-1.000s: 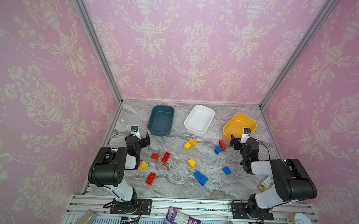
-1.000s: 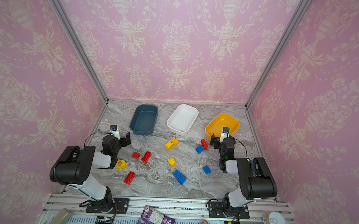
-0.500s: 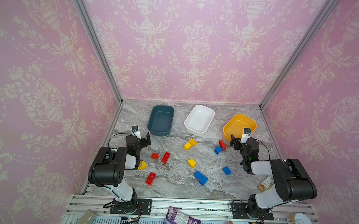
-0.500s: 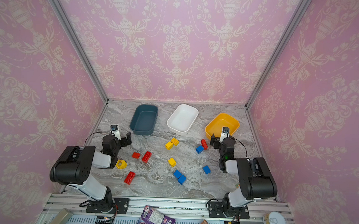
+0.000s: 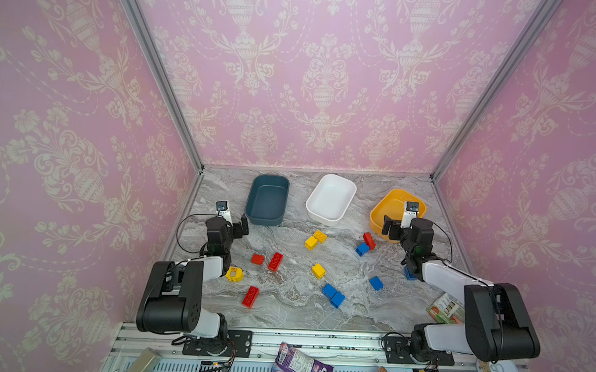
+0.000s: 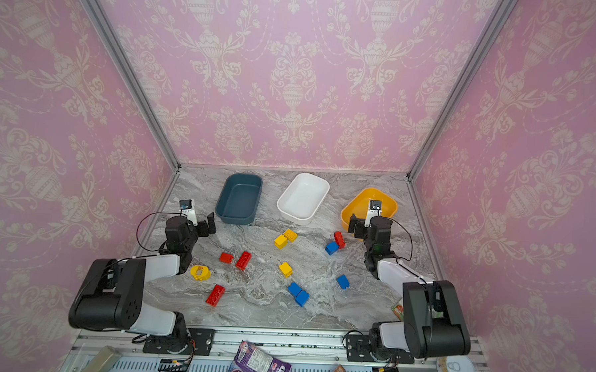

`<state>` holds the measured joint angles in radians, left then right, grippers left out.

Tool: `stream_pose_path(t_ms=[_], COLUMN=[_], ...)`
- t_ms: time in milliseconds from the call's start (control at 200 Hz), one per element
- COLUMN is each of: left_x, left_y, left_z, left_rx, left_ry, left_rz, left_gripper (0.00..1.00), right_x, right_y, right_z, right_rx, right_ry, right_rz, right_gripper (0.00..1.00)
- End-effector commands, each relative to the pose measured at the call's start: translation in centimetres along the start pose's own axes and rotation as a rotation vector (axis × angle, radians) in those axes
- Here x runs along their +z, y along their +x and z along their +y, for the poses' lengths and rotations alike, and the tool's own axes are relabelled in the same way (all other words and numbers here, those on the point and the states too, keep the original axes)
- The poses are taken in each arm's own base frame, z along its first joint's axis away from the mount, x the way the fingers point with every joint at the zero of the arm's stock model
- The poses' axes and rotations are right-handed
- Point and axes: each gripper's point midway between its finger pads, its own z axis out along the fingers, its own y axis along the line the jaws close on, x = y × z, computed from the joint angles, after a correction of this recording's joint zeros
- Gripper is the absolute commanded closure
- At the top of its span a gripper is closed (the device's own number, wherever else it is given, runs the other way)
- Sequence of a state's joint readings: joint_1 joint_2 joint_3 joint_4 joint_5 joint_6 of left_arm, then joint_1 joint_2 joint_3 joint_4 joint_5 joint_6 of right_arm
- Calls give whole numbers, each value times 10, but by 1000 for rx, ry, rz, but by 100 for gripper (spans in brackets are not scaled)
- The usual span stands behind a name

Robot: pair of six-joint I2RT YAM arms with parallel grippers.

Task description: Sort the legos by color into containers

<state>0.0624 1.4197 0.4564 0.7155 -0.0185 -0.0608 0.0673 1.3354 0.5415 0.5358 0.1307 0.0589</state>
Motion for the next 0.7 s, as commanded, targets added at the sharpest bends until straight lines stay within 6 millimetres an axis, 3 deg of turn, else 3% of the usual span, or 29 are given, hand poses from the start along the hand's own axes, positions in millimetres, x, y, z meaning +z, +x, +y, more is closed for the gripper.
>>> stream_pose_path(t_ms=[0, 180, 215, 380, 555, 696], left_x=[-5, 4, 9, 31, 59, 84], left_y=[-4, -30, -46, -65, -61, -40], left_z=[6, -22, -32, -88, -148, -175], left_rx=[-7, -40, -42, -7, -59, -128], left_ry=[-44, 6, 26, 131, 283, 350], left_rz=[86, 162, 153, 239, 356, 462], left_gripper=[1, 2, 2, 4, 7, 13], right_x=[-9, -5, -2, 14, 21, 26], right_y=[8, -6, -6, -15, -17, -18], right_z=[12, 40, 46, 77, 108, 124], right_rx=[21, 31, 36, 65, 79, 105], right_ry=[-18, -63, -73, -121, -181, -225], right_rz=[107, 188, 215, 293, 334, 369], right_gripper=[0, 0, 0, 0, 0, 0])
